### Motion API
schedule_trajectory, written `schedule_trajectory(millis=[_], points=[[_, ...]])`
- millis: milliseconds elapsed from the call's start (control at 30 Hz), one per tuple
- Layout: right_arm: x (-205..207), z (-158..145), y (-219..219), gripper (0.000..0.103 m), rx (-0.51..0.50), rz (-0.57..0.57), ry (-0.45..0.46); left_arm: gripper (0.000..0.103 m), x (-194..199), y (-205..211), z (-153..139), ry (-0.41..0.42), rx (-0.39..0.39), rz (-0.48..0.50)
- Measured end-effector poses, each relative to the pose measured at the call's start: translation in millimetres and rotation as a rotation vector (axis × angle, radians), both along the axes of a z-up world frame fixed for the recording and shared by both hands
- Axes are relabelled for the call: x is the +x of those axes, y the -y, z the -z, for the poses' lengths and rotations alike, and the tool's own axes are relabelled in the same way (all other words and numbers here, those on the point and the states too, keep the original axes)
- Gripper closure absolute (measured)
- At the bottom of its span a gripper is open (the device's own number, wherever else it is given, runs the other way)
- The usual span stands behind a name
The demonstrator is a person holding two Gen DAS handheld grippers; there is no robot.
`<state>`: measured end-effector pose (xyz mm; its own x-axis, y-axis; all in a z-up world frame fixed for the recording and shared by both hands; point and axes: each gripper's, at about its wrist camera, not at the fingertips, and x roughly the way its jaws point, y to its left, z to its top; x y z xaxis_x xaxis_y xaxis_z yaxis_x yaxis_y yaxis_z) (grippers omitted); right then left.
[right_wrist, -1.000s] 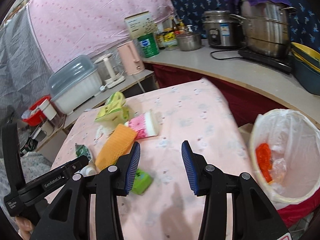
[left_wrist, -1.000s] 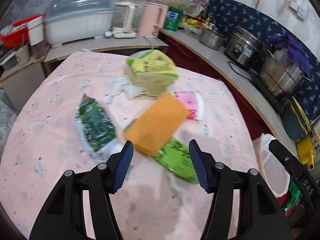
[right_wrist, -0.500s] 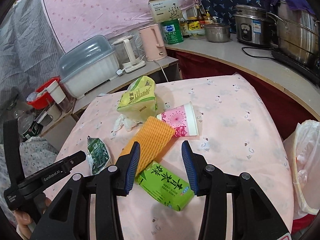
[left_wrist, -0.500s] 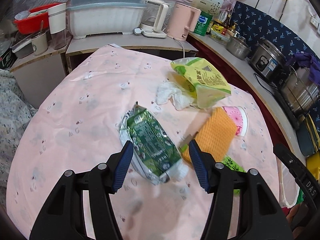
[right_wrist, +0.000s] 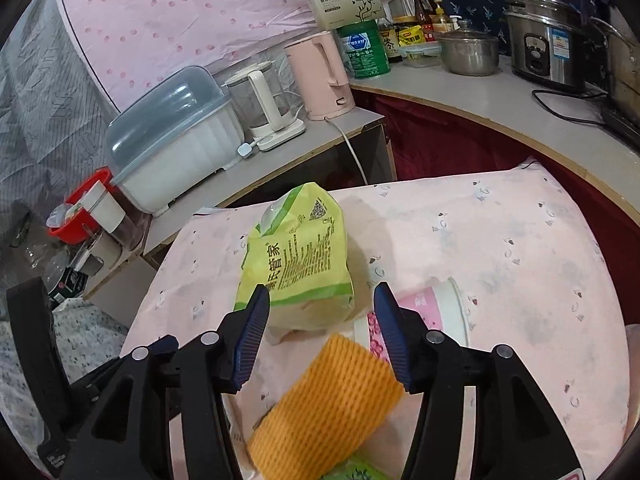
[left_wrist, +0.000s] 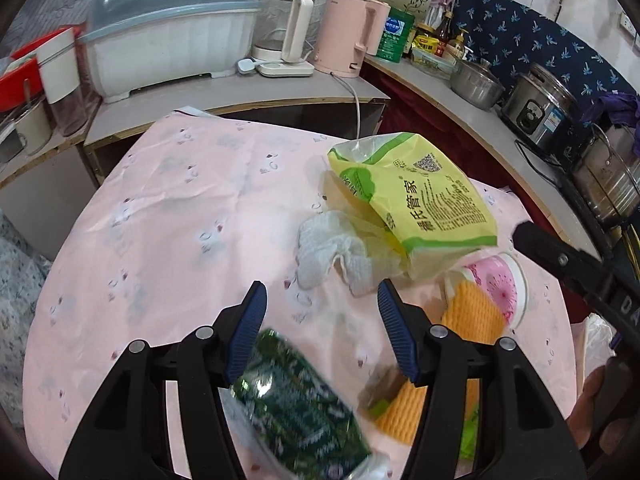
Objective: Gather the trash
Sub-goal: 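Grasp the white tissue with the left tool while the right tool grasps the yellow-green printed bag, then carry the tissue and yellow-green bag over the white trash bin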
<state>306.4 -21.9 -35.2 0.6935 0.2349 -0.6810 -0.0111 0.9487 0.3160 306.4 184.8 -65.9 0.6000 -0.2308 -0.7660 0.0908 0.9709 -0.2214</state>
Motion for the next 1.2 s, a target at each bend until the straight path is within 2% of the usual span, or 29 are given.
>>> schedule_trajectory(millis=[100, 233, 300, 433, 533, 733, 800, 900, 967, 1033, 1200], points=[[27.9, 10.6, 1.8, 0.048, 0.017, -0.008, -0.034, 0.047, 16.2, 4.2, 10.0, -0.026, -0.017, 0.027], [55.7, 28.4, 0.9, 0.048, 0.035, -0.030, -0.087, 0.029, 32.9, 14.5, 22.4, -0.055, -0.025, 0.094], [64.9, 35.6, -1.7, 0.049, 0.027, -0.050, -0.103, 0.028, 37.9, 19.0, 26.1, -0.051, -0.014, 0.108], [72.2, 42.7, -5.7, 0.092, 0.005, -0.072, -0.116, 0.028, 49.7, 23.0, 34.7, -0.074, -0.014, 0.105], [69.5, 37.3, 1.2, 0.098, 0.025, -0.059, -0.084, 0.028, 58.1, 23.4, 40.3, -0.097, -0.027, 0.102], [60.6, 16.9, 18.1, 0.101, 0.016, 0.005, 0.004, 0.029, 68.7, 34.9, 45.6, -0.114, -0.023, 0.113], [59.3, 12.5, 24.1, 0.101, 0.021, 0.017, 0.018, 0.033, 71.9, 38.0, 46.7, -0.120, -0.026, 0.111], [56.3, 8.5, 31.1, 0.101, 0.022, 0.034, 0.033, 0.047, 74.6, 41.9, 48.8, -0.131, -0.027, 0.121], [53.7, 6.4, 35.2, 0.101, 0.019, 0.043, 0.040, 0.071, 74.3, 45.6, 48.8, -0.133, -0.025, 0.141], [50.9, 4.5, 39.3, 0.101, 0.027, 0.051, 0.043, 0.082, 73.9, 49.8, 49.1, -0.145, -0.032, 0.163], [37.6, -5.1, 43.9, 0.101, 0.031, 0.056, 0.060, 0.088, 62.8, 59.0, 36.5, -0.118, -0.020, 0.171]])
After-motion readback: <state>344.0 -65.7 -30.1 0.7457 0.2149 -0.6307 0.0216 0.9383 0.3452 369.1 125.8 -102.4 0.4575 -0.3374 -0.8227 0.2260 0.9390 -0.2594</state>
